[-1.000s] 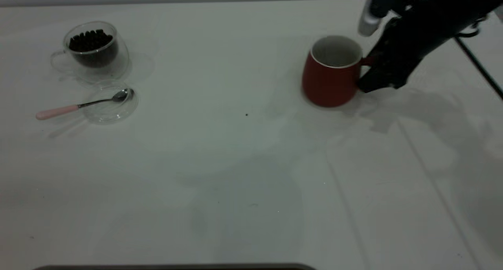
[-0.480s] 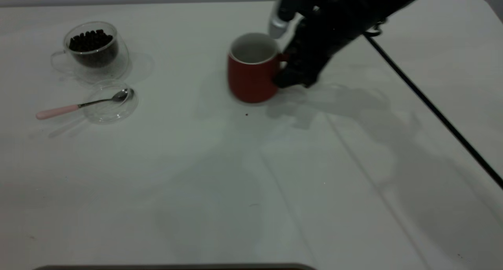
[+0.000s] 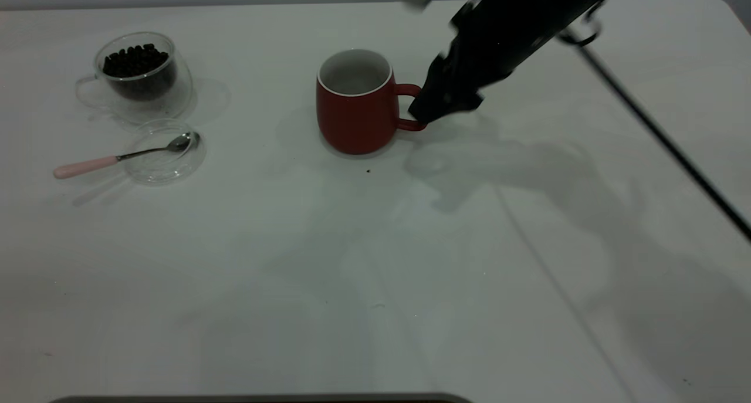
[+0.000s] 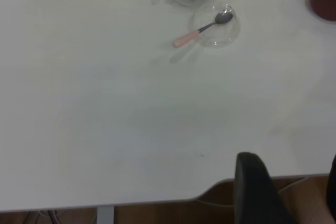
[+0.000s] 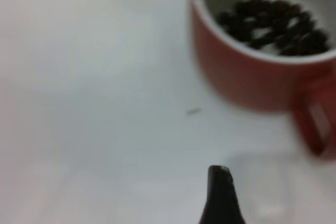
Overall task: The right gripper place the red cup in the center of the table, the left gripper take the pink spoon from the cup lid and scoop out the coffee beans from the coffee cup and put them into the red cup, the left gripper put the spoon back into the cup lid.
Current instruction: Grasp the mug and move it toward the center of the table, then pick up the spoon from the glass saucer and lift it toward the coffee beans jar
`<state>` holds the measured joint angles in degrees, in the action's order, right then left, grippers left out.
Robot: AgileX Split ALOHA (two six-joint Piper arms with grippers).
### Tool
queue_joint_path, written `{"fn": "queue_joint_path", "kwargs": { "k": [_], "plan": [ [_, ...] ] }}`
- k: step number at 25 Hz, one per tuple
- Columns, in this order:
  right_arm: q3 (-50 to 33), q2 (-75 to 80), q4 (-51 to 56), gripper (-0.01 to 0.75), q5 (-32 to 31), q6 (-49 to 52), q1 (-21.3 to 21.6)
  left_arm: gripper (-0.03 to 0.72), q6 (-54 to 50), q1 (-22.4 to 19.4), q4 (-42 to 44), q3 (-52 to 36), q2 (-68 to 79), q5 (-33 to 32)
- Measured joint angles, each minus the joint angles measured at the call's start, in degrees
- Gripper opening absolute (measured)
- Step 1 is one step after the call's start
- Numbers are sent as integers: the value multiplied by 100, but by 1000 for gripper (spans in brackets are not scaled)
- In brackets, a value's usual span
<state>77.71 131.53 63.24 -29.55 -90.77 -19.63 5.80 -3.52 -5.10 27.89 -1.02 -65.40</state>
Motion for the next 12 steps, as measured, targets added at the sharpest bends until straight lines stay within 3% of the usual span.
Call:
{"fn": "queue_joint_path", "kwargs": {
  "k": [5, 12],
  "plan": [
    [-891, -1883, -1921, 589, -1535, 3217, 26, 392, 0, 0, 0, 0, 0, 0],
    [-2264, -4208, -4775, 564, -2706, 7571, 26, 392, -5, 0, 0, 0, 0, 0]
  ]
}}
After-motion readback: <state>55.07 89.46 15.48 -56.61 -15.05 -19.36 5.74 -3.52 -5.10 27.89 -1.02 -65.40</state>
